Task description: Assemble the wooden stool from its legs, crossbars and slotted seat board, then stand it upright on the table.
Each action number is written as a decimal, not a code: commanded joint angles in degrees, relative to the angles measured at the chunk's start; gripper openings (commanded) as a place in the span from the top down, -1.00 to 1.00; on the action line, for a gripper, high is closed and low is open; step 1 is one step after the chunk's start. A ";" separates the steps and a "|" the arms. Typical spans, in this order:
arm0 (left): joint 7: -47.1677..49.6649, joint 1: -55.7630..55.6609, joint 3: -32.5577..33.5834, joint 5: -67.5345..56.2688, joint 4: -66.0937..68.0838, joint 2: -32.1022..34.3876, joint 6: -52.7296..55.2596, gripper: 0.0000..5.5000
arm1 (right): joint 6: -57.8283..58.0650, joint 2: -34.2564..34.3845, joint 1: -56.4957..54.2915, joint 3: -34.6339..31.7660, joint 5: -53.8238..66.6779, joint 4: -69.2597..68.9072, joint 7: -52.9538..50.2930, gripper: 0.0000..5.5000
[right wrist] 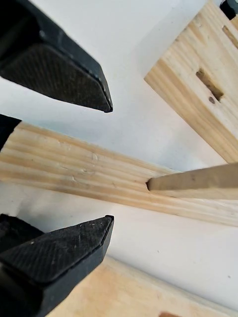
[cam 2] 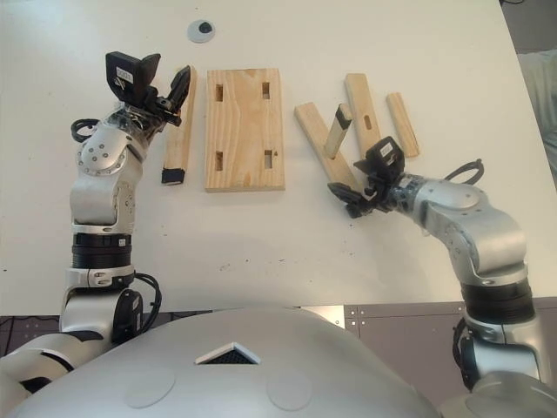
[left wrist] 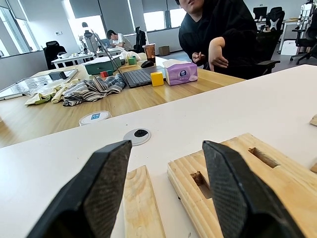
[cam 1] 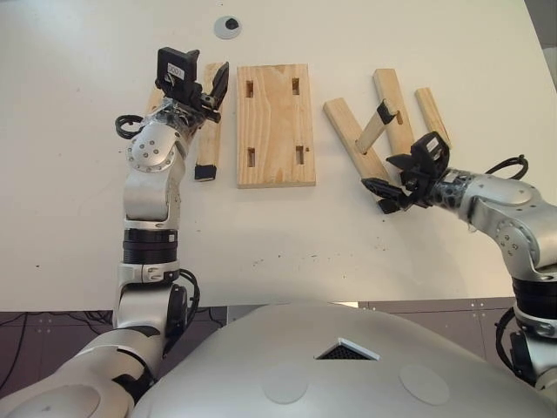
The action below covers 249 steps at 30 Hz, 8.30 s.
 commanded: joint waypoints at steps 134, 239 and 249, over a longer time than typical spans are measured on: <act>-52.46 -2.20 10.57 -34.68 3.28 29.43 16.53 0.27 | -14.97 5.99 -11.81 13.31 -8.15 9.83 20.08 -0.25; -15.34 5.48 8.62 -9.32 14.50 22.23 21.59 -0.37 | -13.38 11.40 -7.20 12.24 -7.72 8.13 11.65 -0.25; -15.26 5.13 10.16 -9.39 12.18 23.19 20.04 -0.37 | -13.75 11.29 -7.05 12.29 -8.27 8.49 12.01 -0.25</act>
